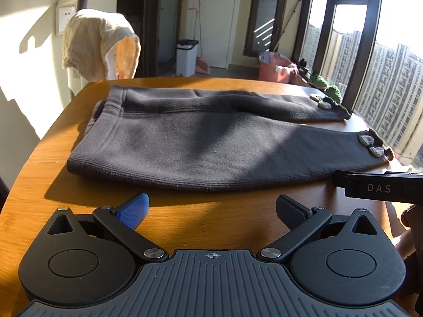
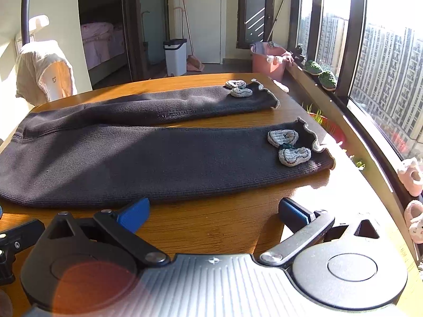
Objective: Fold clothes
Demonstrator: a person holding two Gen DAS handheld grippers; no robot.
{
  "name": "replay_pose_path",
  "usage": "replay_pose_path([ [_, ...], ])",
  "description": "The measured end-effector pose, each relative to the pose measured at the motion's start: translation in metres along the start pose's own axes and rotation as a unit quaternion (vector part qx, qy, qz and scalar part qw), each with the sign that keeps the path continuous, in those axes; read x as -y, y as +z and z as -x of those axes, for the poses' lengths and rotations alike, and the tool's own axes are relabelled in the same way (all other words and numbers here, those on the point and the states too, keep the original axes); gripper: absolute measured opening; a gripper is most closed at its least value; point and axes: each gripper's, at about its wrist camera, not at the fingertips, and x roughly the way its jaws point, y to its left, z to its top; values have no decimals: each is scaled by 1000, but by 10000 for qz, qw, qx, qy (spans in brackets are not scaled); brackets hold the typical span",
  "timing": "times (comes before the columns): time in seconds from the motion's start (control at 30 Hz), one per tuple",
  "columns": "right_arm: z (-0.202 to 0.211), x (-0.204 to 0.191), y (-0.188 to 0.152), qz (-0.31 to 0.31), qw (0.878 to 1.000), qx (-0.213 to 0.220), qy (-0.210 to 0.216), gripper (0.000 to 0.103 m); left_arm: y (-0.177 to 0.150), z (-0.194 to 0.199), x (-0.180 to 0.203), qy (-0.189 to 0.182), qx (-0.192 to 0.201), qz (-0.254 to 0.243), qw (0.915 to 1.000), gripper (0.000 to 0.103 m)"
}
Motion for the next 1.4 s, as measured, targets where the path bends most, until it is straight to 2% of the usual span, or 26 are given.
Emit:
replay_pose_path([
  [0.83, 3, -8, -2, 176, 9996, -19, 208, 103, 1, -2, 0, 49, -19, -9, 10000, 103],
  [1.17, 1, -12, -1, 90, 9999, -17, 138, 103, 5, -10, 8, 517, -174, -232, 9982, 103],
  [1.4, 0, -13, -1, 143, 9997, -5, 220, 103, 7, -13, 6, 568, -171, -173, 9981, 103],
])
